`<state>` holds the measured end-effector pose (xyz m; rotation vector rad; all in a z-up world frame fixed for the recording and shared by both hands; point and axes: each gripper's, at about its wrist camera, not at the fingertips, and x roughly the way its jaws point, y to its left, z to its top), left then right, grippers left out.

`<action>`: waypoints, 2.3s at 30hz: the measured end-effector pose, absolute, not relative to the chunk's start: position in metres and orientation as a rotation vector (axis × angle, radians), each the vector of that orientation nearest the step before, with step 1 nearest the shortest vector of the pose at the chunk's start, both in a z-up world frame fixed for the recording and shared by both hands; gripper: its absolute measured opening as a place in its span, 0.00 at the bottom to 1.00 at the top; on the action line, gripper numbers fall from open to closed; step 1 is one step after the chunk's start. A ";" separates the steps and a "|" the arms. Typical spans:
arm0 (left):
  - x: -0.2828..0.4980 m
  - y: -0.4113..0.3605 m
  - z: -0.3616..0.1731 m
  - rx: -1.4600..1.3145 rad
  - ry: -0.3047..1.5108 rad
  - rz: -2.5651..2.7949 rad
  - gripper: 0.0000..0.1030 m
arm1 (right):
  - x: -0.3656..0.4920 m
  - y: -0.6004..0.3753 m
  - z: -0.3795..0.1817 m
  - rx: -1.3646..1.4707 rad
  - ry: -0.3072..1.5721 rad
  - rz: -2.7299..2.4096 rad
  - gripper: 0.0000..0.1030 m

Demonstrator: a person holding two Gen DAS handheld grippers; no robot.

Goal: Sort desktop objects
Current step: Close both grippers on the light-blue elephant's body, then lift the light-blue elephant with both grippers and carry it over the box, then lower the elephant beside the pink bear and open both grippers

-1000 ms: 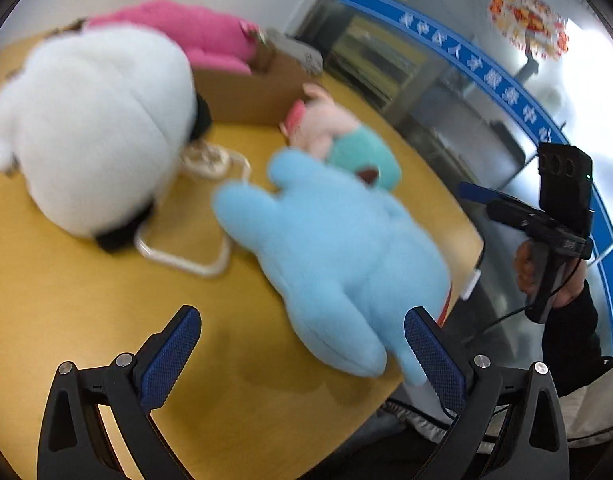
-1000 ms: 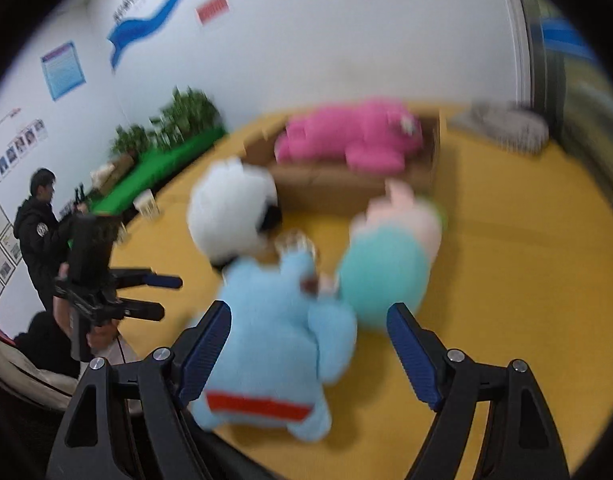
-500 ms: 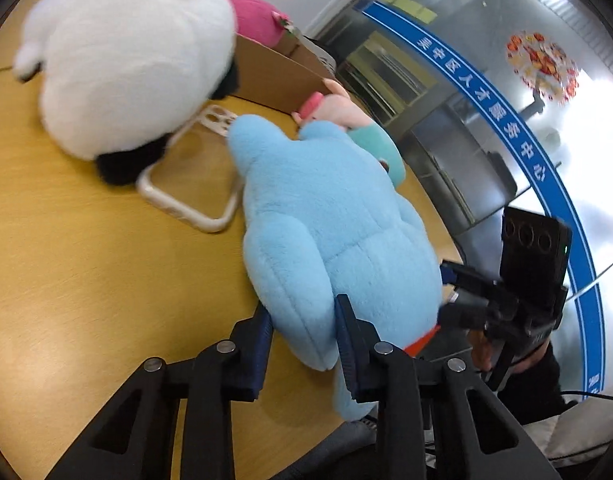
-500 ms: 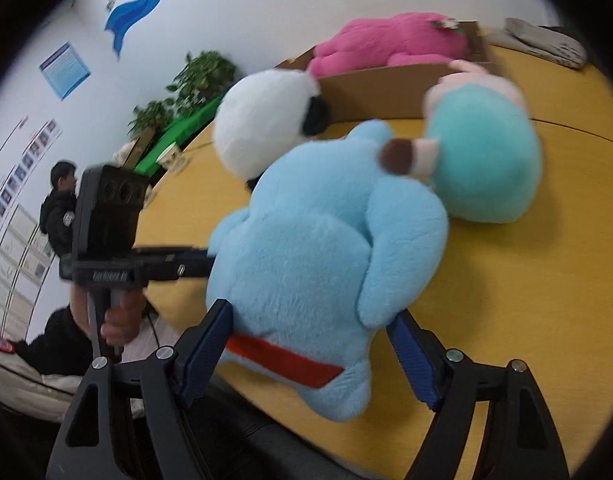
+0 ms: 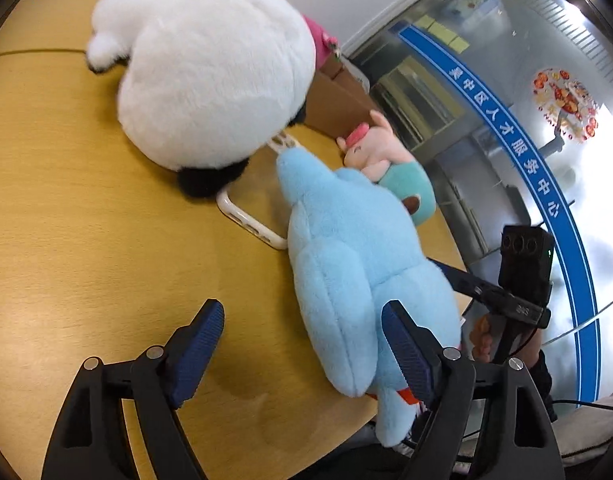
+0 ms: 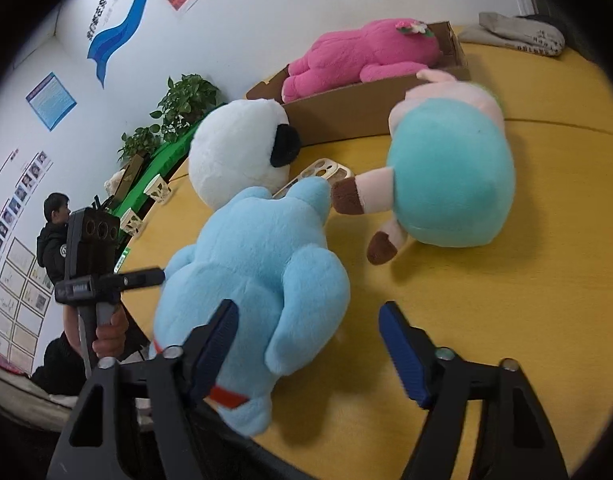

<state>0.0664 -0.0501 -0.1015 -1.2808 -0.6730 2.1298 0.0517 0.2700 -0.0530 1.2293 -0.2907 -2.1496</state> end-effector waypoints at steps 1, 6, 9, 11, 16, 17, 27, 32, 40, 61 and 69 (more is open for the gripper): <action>0.064 -0.047 -0.104 -1.282 -0.688 2.106 0.73 | 0.048 0.266 -0.059 1.243 -0.291 -2.136 0.38; 0.060 -0.036 -0.101 -1.266 -0.675 2.081 0.23 | 0.051 0.258 -0.071 1.266 -0.249 -2.131 0.24; 0.060 -0.033 -0.092 -1.267 -0.643 2.101 0.21 | 0.060 0.261 -0.061 1.220 -0.217 -2.186 0.22; 0.062 -0.035 -0.076 -1.228 -0.635 2.118 0.21 | 0.068 0.258 -0.045 1.166 -0.182 -2.227 0.21; 0.062 -0.050 -0.019 -1.066 -0.601 2.178 0.21 | 0.078 0.253 0.007 0.979 -0.144 -2.295 0.21; 0.060 -0.053 -0.003 -1.026 -0.577 2.198 0.21 | 0.077 0.250 0.018 0.936 -0.135 -2.307 0.21; 0.034 -0.090 0.096 -0.759 -0.434 2.349 0.21 | 0.044 0.212 0.109 0.560 -0.054 -2.373 0.21; 0.009 -0.105 0.124 -0.698 -0.375 2.397 0.21 | 0.025 0.200 0.134 0.475 -0.047 -2.375 0.20; -0.082 -0.148 0.191 -0.580 -0.299 2.478 0.21 | -0.074 0.160 0.203 0.308 0.035 -2.383 0.21; -0.282 -0.202 -0.011 -1.289 -0.353 2.444 0.21 | -0.282 0.061 0.005 0.983 0.028 -2.273 0.20; -0.277 -0.190 -0.028 -1.389 -0.295 2.474 0.22 | -0.273 0.052 -0.028 1.130 0.039 -2.200 0.23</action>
